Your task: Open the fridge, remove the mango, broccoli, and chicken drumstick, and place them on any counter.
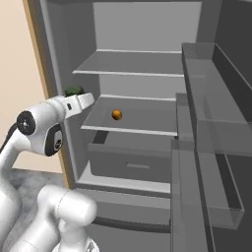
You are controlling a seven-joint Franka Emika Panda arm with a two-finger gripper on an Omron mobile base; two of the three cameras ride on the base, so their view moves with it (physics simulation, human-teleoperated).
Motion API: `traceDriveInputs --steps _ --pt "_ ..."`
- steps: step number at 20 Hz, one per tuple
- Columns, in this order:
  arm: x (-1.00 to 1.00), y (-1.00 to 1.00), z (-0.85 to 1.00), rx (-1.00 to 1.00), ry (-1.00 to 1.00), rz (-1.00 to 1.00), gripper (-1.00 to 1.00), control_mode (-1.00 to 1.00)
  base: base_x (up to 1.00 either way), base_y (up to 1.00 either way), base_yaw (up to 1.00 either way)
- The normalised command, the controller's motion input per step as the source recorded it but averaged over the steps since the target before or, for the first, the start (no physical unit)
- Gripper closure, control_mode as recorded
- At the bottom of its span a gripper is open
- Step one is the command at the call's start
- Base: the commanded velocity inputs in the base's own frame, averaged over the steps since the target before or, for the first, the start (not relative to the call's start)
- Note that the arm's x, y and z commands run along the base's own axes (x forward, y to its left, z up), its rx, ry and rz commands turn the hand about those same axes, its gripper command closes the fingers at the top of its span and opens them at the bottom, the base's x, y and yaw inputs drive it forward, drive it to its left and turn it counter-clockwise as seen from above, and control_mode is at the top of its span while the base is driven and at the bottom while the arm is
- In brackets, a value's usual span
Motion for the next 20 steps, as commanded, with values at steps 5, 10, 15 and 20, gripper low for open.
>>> traceDriveInputs --steps 5,10,15,20 --pt "-0.37 0.0 0.71 0.06 0.36 -0.1 1.0 -1.0 0.0 0.0 0.0" --pt "-0.68 0.0 -0.05 0.06 0.33 -0.11 1.0 -1.0 0.0 0.0 0.0" --pt "-0.54 0.0 -0.5 0.01 0.22 -0.09 1.0 -1.0 0.0 0.0 0.0" --pt "-0.05 0.0 -0.06 0.0 0.0 -0.01 1.0 1.0 -0.57 0.09 -0.14"
